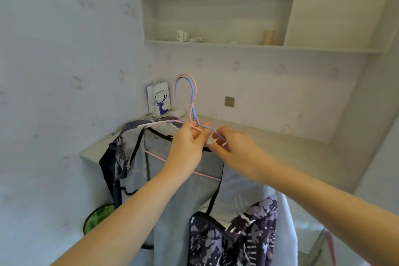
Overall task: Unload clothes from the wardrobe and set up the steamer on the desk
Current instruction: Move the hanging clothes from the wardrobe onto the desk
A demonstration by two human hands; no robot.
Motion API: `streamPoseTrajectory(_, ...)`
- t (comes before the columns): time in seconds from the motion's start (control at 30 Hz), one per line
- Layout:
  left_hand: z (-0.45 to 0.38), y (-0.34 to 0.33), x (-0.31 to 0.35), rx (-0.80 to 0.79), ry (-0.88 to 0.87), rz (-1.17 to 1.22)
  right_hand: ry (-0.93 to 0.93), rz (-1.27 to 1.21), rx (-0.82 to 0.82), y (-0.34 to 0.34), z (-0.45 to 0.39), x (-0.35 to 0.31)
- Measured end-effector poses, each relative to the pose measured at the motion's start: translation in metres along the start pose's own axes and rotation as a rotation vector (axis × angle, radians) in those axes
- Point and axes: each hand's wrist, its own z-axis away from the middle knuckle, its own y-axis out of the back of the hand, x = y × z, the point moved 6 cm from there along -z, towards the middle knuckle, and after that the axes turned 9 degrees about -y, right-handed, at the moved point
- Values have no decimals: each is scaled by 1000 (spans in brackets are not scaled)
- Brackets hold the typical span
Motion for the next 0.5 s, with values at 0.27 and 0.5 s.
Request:
streamPoseTrajectory(0.27,-24,41,-38,70,-20,-179,9,-14,24,-59,-60,-12)
streamPoseTrajectory(0.5,-62,59,-59,-4,-50,-306,41,-132,48,-79,-110,-5)
